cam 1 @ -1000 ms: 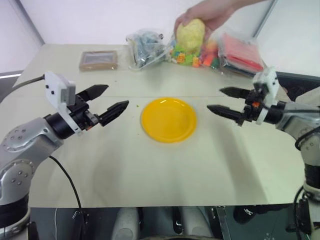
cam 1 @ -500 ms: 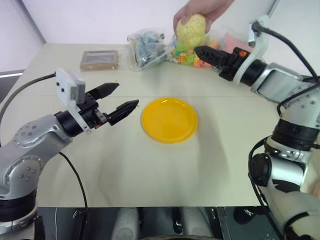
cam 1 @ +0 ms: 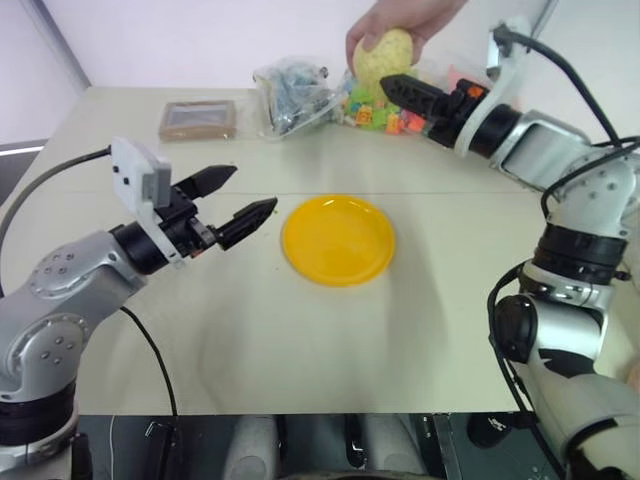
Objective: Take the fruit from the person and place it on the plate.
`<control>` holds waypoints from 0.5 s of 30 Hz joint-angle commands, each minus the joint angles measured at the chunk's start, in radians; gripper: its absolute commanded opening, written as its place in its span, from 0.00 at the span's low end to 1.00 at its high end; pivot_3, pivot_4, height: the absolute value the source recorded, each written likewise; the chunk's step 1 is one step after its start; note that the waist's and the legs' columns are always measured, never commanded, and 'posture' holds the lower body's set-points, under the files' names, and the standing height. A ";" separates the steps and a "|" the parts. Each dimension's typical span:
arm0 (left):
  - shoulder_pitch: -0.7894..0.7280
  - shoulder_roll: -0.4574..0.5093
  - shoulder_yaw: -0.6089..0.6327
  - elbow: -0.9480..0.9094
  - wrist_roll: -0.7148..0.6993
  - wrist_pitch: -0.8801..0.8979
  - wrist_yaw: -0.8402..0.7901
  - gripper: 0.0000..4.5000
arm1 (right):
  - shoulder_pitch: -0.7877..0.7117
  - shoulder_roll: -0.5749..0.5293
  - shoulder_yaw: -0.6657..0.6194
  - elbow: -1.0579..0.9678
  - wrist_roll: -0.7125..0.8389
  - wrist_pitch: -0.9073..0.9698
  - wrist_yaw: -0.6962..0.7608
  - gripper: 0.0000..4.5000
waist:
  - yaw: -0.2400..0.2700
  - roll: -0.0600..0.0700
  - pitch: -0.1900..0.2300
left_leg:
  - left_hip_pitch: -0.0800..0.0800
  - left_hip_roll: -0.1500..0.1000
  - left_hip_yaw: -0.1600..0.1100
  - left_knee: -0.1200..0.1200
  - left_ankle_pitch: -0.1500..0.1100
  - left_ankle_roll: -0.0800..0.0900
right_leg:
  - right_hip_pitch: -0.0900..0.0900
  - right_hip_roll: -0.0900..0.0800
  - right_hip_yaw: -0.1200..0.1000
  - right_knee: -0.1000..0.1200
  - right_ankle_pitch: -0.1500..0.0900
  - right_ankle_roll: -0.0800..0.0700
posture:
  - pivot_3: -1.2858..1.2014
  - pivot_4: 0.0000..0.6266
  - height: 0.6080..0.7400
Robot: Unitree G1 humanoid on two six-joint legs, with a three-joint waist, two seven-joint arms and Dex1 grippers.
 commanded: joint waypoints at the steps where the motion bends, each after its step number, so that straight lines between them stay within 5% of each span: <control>1: -0.004 -0.002 0.017 -0.032 -0.002 -0.017 0.010 1.00 | -0.047 0.009 0.005 0.006 -0.008 -0.046 0.015 1.00 | 0.000 0.000 0.000 | 0.000 0.000 0.000 0.000 0.000 0.000 | 0.000 0.000 0.000 0.000 0.000 0.000 | 0.52 0.24 0.93; 10: 0.005 -0.007 0.017 -0.041 0.004 -0.022 0.024 1.00 | -0.098 0.036 0.038 0.077 -0.047 -0.118 0.035 1.00 | -0.001 0.000 0.000 | 0.000 0.000 0.000 0.000 0.000 0.000 | 0.000 0.000 0.000 0.000 0.000 0.000 | 0.52 0.24 0.93; 15: 0.012 -0.009 0.018 -0.051 0.002 -0.022 0.032 1.00 | -0.101 0.041 0.047 0.067 -0.049 -0.129 0.060 0.52 | -0.001 0.000 0.000 | 0.000 0.000 0.000 0.000 0.000 0.000 | 0.000 0.000 0.000 0.000 0.000 0.000 | 0.52 0.24 0.93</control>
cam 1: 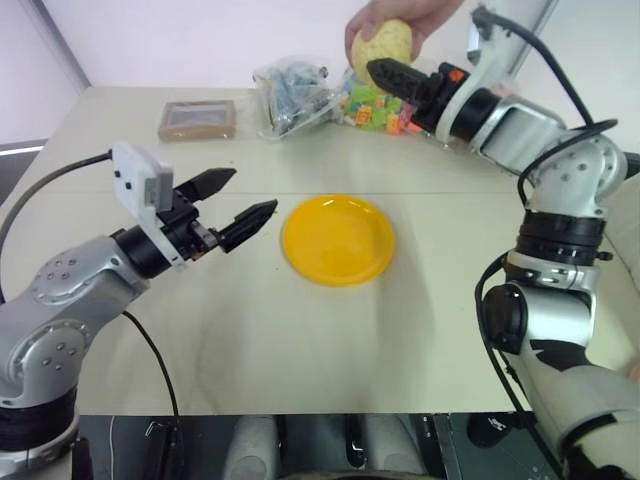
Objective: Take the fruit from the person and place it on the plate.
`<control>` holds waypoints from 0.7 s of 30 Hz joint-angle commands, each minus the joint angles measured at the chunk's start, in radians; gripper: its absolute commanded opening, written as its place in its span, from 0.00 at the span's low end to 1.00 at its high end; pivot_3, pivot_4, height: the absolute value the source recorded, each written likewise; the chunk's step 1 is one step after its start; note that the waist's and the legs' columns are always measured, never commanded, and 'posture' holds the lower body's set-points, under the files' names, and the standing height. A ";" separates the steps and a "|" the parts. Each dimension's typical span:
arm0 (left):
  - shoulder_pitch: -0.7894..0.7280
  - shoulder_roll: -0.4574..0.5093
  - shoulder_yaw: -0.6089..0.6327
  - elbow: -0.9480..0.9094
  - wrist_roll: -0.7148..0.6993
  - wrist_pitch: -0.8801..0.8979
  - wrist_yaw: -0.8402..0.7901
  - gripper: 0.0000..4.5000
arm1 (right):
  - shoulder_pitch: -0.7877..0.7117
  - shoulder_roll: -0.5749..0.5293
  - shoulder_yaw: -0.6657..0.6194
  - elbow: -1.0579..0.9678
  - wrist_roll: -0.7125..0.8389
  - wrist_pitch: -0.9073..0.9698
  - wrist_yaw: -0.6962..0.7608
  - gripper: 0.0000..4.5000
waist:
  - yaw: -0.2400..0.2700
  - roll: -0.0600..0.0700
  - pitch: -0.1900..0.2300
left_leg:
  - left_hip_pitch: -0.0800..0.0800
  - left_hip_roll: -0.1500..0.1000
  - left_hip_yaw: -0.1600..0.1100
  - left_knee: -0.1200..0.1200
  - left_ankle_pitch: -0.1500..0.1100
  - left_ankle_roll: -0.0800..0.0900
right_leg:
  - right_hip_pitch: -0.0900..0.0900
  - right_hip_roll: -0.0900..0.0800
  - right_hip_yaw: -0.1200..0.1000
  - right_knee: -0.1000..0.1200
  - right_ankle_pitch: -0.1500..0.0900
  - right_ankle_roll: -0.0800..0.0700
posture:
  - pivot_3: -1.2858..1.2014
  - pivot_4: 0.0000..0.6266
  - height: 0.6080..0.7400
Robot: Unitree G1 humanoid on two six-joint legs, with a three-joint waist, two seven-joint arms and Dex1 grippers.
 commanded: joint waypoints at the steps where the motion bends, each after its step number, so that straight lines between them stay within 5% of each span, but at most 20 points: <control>1: 0.002 0.000 0.018 -0.030 0.001 -0.021 0.004 1.00 | -0.038 0.004 -0.003 -0.035 0.014 -0.021 0.020 0.50 | 0.000 0.000 0.000 | 0.000 0.000 0.000 0.000 0.000 0.000 | 0.000 0.000 0.000 0.000 0.000 0.000 | 0.52 0.24 0.93; 9: 0.000 0.004 0.021 -0.023 0.003 -0.019 -0.001 1.00 | -0.012 0.000 0.007 -0.052 -0.001 -0.006 0.010 0.50 | 0.000 0.000 0.000 | 0.000 0.000 0.000 -0.001 0.000 0.000 | 0.000 0.000 0.000 0.000 0.000 0.000 | 0.52 0.24 0.93; 21: 0.060 0.058 0.075 -0.021 -0.029 0.006 -0.032 1.00 | 0.396 -0.151 0.347 -0.289 -0.214 -0.013 0.126 0.50 | 0.000 0.000 0.000 | -0.001 0.000 0.000 -0.001 0.000 0.000 | -0.001 0.000 0.000 -0.001 0.000 0.000 | 0.52 0.24 0.93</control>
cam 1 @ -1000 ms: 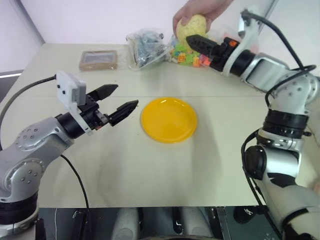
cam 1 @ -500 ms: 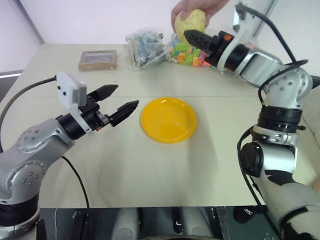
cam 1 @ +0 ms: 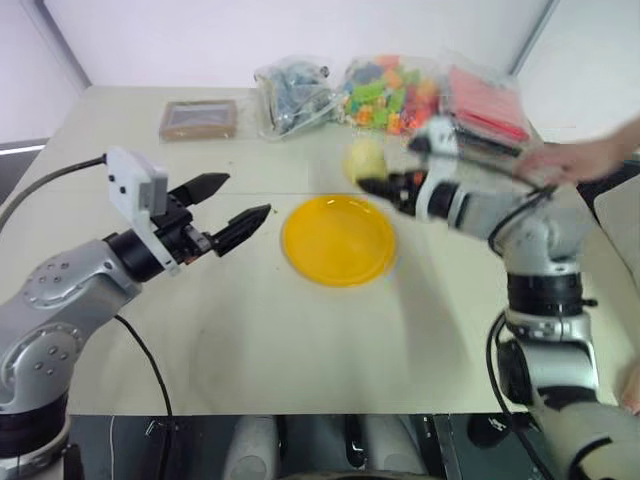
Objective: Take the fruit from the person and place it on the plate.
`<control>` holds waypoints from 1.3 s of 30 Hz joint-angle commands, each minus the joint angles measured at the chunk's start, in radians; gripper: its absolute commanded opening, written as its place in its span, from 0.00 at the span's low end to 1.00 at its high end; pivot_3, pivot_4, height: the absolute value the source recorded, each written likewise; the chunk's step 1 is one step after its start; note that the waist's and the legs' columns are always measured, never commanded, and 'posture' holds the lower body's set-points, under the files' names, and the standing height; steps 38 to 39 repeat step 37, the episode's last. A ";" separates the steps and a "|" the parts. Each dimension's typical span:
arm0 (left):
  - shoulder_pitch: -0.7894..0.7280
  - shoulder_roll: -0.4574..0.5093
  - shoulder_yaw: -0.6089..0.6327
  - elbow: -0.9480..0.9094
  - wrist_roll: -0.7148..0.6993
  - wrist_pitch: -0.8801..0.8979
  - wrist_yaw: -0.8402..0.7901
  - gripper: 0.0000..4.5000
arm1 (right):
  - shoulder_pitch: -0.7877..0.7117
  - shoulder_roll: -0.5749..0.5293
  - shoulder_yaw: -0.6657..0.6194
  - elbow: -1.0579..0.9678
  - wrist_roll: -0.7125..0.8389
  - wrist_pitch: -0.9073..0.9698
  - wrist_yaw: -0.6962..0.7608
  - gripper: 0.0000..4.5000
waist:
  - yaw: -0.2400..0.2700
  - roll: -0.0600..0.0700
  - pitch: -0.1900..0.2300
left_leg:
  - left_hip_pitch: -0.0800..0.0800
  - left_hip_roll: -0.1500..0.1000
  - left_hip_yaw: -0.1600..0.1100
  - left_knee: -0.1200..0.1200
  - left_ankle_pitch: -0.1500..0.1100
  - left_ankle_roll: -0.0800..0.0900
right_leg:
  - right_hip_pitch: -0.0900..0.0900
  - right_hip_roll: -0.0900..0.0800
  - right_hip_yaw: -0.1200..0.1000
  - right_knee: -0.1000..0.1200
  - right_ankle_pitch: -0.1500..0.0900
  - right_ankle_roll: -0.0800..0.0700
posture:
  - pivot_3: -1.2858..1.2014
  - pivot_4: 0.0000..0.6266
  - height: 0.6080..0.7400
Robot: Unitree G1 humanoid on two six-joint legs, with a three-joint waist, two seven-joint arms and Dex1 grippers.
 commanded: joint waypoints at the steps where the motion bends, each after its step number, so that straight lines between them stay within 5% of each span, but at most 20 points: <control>1: 0.018 0.023 0.041 -0.025 -0.030 0.005 -0.014 1.00 | 0.035 -0.036 0.035 -0.120 -0.040 -0.046 0.051 0.50 | -0.003 0.000 0.000 | 0.000 0.000 0.000 0.000 0.000 0.000 | 0.000 0.000 0.000 0.000 0.000 0.000 | 0.52 0.24 0.93; 10: 0.069 0.039 0.055 -0.035 -0.044 0.008 -0.018 1.00 | 0.132 -0.049 0.063 -0.199 -0.089 -0.056 0.103 0.50 | 0.001 0.000 0.000 | 0.000 0.001 0.000 -0.001 0.000 0.000 | 0.000 0.001 0.000 0.000 0.000 0.000 | 0.52 0.24 0.93; 15: 0.061 0.039 0.049 -0.033 -0.046 0.008 -0.016 1.00 | 0.144 -0.049 0.062 -0.225 -0.098 -0.055 0.131 0.99 | 0.001 0.000 0.000 | 0.000 0.000 0.000 0.000 0.000 0.000 | 0.000 0.000 0.000 0.000 0.000 0.000 | 0.52 0.24 0.93; 19: 0.043 0.033 0.035 -0.030 -0.046 0.007 -0.011 1.00 | 0.140 -0.096 0.038 -0.244 -0.094 -0.096 0.207 0.99 | 0.002 0.000 0.000 | 0.000 0.000 0.000 -0.001 0.000 0.000 | 0.000 0.001 0.000 0.000 0.000 0.000 | 0.52 0.24 0.93; 25: 0.043 0.034 0.035 -0.031 -0.046 0.008 -0.015 1.00 | 0.210 -0.312 -0.107 -0.242 -0.037 -0.301 0.533 0.99 | 0.009 0.000 0.000 | 0.000 0.000 0.000 0.000 0.000 0.000 | 0.001 0.000 0.000 -0.002 0.000 0.000 | 0.52 0.24 0.93; 39: 0.044 0.031 0.016 -0.014 -0.027 0.001 -0.042 1.00 | 0.197 -0.311 -0.234 -0.281 0.132 -0.243 0.557 0.99 | 0.003 0.000 0.000 | 0.001 0.001 -0.001 0.000 0.000 0.000 | 0.001 0.001 0.000 -0.001 0.000 0.000 | 0.52 0.24 0.93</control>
